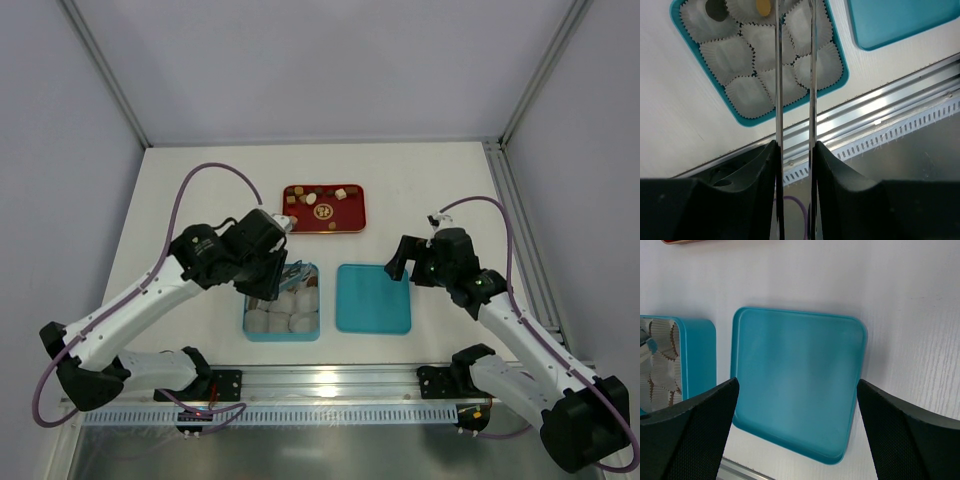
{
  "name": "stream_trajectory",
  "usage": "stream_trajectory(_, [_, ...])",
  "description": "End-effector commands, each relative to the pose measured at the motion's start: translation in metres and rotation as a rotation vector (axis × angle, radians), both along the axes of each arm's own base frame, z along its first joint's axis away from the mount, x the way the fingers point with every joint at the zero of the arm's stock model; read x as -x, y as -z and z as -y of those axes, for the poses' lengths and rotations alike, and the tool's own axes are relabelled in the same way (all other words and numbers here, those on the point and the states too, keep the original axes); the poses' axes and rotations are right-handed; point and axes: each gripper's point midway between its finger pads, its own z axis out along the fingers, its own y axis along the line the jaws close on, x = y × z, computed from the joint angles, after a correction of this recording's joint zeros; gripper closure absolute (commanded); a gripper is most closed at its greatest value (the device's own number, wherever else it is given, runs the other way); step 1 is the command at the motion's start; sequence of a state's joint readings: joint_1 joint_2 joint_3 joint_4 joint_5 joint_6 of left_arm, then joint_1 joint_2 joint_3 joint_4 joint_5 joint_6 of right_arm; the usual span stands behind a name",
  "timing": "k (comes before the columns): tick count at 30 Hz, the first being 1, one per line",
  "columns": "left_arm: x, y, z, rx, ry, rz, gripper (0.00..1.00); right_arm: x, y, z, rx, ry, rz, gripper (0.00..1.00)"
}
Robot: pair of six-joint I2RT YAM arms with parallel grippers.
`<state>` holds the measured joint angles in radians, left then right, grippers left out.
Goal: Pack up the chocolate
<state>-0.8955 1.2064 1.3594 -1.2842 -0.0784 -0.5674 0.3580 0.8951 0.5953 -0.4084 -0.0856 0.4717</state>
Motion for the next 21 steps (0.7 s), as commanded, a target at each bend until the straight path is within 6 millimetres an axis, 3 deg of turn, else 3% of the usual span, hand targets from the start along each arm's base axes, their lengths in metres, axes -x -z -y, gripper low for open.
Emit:
stream_trajectory(1, [-0.001,-0.026,0.002,0.057,0.011,0.056,0.66,-0.008,-0.010,-0.005,-0.023,-0.005,0.043,0.00])
stream_trajectory(8, [-0.028,-0.039,0.011,0.035,-0.025,0.134,0.64,-0.008,-0.011,-0.006,-0.021,-0.011,0.044,0.00])
stream_trajectory(11, [-0.056,-0.050,0.021,0.005,-0.047,0.202,0.62,-0.007,-0.012,-0.008,-0.030,-0.020,0.046,0.00])
stream_trajectory(14, [-0.092,-0.045,0.031,-0.038,-0.065,0.218,0.62,-0.006,-0.013,-0.010,-0.042,-0.030,0.044,0.00])
stream_trajectory(16, [-0.114,-0.052,0.041,-0.017,-0.074,0.245,0.62,-0.005,-0.013,-0.011,-0.047,-0.034,0.042,0.00])
stream_trajectory(17, [-0.127,-0.040,0.046,-0.048,-0.064,0.227,0.62,-0.005,-0.016,-0.011,-0.051,-0.035,0.050,0.00])
stream_trajectory(18, [-0.142,-0.047,0.046,-0.037,-0.085,0.248,0.62,-0.004,-0.016,-0.011,-0.049,-0.035,0.050,0.00])
stream_trajectory(21, [-0.174,-0.030,0.053,-0.070,-0.088,0.236,0.63,-0.003,-0.019,-0.010,-0.051,-0.036,0.057,0.00])
